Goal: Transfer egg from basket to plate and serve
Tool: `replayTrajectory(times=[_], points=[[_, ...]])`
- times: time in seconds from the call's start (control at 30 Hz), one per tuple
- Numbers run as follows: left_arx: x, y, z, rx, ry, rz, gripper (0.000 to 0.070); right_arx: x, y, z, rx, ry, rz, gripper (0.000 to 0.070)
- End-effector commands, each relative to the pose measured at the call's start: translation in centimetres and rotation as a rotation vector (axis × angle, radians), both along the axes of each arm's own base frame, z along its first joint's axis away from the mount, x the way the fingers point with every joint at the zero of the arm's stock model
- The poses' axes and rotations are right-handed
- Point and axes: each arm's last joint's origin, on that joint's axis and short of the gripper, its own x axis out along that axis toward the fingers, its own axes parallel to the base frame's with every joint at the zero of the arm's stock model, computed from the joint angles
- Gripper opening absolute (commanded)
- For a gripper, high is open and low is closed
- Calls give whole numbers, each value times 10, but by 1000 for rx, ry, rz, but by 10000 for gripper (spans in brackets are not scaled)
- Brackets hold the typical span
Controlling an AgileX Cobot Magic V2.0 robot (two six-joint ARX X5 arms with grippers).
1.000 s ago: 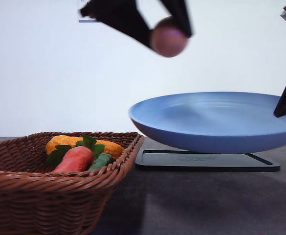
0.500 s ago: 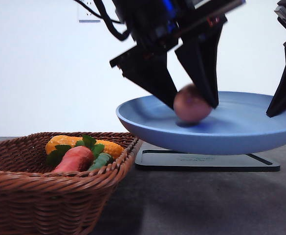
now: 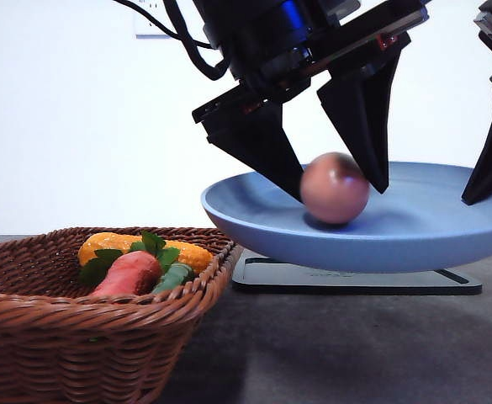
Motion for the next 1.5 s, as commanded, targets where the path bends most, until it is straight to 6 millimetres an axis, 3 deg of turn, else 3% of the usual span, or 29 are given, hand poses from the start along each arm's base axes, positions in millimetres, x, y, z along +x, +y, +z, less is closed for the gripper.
replayTrajectory(times=[0.0, 0.2, 0.33, 0.57, 0.8, 0.97, 1.17, 1.47], points=[[-1, -5, 14, -28, -21, -19, 431, 2, 1, 2, 18, 3, 1, 0], [-4, 10, 52, -75, -66, -2, 427, 6, -1, 0, 34, 20, -16, 0], [-7, 34, 83, -103, -145, 44, 427, 19, -9, -5, 71, 15, -50, 0], [-24, 94, 137, -177, -323, 198, 426, 53, -31, -23, 108, 41, -149, 0], [-59, 156, 183, -328, -483, 315, 426, 104, -42, -32, 103, 88, -192, 0], [-82, 186, 197, -407, -521, 332, 426, 147, -43, -34, 102, 101, -195, 0], [-99, 208, 201, -432, -530, 347, 426, 191, -44, -45, 101, 137, -196, 0], [-106, 219, 199, -405, -533, 368, 426, 219, -46, -66, 55, 232, -223, 0]])
